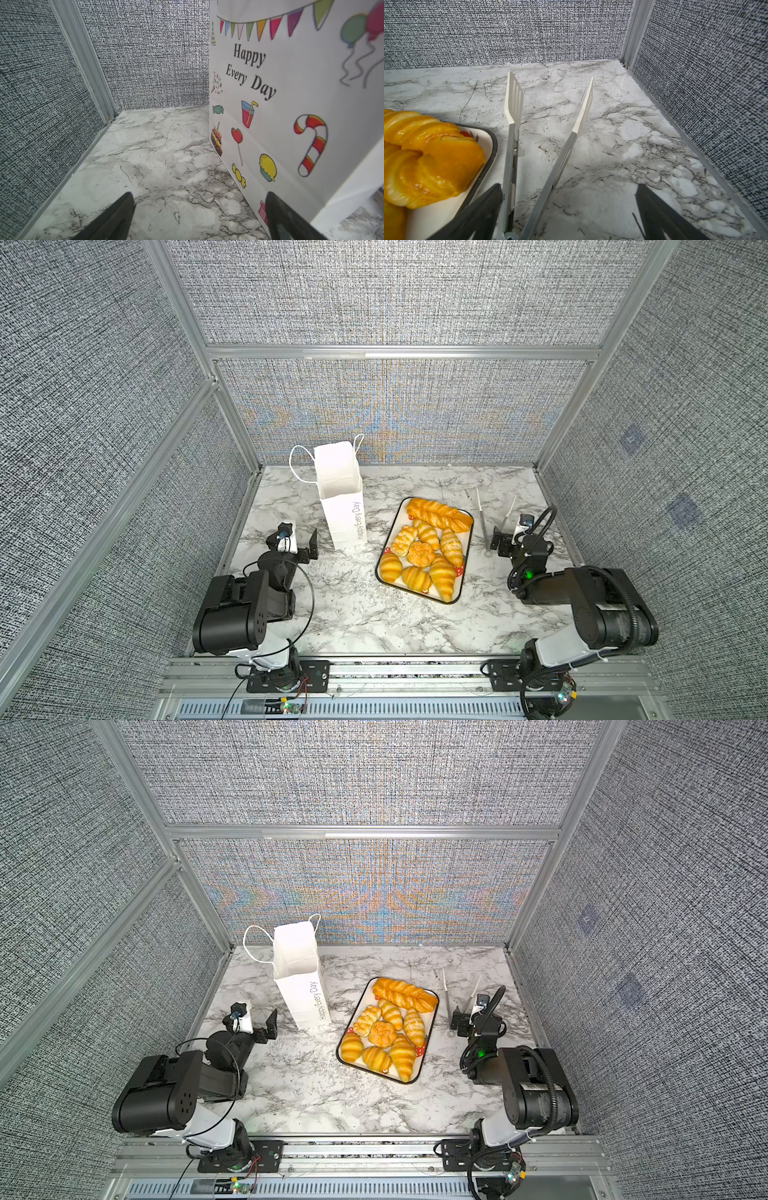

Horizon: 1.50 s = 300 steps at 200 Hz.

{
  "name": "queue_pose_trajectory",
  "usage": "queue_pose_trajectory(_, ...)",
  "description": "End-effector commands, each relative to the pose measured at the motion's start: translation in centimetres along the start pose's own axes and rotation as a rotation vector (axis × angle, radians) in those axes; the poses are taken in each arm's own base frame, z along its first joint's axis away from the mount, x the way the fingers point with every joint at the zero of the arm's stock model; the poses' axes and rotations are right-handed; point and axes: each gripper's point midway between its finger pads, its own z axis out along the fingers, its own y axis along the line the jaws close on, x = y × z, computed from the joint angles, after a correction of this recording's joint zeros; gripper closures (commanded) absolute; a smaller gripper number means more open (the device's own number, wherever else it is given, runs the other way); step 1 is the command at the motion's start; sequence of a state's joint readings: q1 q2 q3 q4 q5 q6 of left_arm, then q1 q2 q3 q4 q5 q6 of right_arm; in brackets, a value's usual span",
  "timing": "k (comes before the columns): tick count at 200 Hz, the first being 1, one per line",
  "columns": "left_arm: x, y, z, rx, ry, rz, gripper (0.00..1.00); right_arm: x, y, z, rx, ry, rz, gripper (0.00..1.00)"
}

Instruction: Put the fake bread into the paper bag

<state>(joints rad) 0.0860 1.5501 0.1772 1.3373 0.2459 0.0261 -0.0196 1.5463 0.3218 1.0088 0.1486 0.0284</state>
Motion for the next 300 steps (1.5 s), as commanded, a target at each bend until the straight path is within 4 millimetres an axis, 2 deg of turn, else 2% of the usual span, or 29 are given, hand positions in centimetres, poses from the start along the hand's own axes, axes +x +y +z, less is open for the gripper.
queue_pose_trajectory(1, -0.6, -0.2, 0.0, 0.009, -0.025, 0.006, 0.01, -0.5, 0.1, 0.1, -0.006, -0.016, 0.006, 0.01)
queue_pose_trajectory(26, -0.9, -0.1, -0.4, 0.002, -0.043, 0.009, 0.01, -0.6, 0.1, 0.0, -0.006, -0.023, 0.006, 0.01)
queue_pose_trajectory(57, -2.4, 0.5, -3.0, -0.073, -0.138, 0.004, 0.01, -1.1, -0.1, -0.5, 0.012, -0.041, 0.011, 0.01)
queue_pose_trajectory(83, -4.0, 0.9, -5.1, -0.132, -0.207, 0.011, 0.01, -3.5, -1.0, -1.7, 0.082, -0.05, 0.011, 0.01)
queue_pose_trajectory(110, -5.3, 0.4, -6.3, -0.184, -0.23, 0.037, 0.01, -5.8, -2.4, -1.9, 0.175, 0.008, 0.089, 0.01)
queue_pose_trajectory(128, -5.5, 0.6, -6.1, -0.217, -0.18, -0.02, 0.01, -6.2, -3.0, -1.5, 0.23, 0.101, 0.145, 0.01)
queue_pose_trajectory(152, -7.7, 0.8, -7.2, -0.244, -0.239, -0.136, 0.01, -5.8, -3.8, -1.0, 0.334, 0.257, 0.252, 0.01)
queue_pose_trajectory(170, -8.5, 0.8, -7.1, -0.234, -0.238, -0.219, 0.01, -5.5, -3.3, -0.8, 0.348, 0.368, 0.298, 0.01)
queue_pose_trajectory(172, -8.6, 0.8, -7.1, -0.234, -0.237, -0.228, 0.01, -6.4, -3.2, -0.6, 0.345, 0.36, 0.31, 0.01)
queue_pose_trajectory(176, -8.8, 0.7, -7.1, -0.23, -0.235, -0.248, 0.01, -6.8, -3.1, -0.5, 0.344, 0.366, 0.323, 0.01)
queue_pose_trajectory(207, -10.8, 0.6, -6.5, -0.2, -0.211, -0.411, 0.01, -7.9, -2.0, -0.1, 0.316, 0.434, 0.356, 0.01)
queue_pose_trajectory(248, -16.0, 0.6, -6.3, -0.19, -0.166, -0.474, 0.01, -6.3, -0.9, 0.9, 0.258, 0.522, 0.287, 0.01)
queue_pose_trajectory(282, -19.5, -0.4, -5.5, -0.135, -0.09, -0.401, 0.01, -4.5, 0.4, 1.3, 0.193, 0.59, 0.277, 0.01)
queue_pose_trajectory(300, -20.7, -0.9, -4.3, -0.097, -0.019, -0.367, 0.01, -4.0, 1.0, 1.1, 0.159, 0.608, 0.271, 0.01)
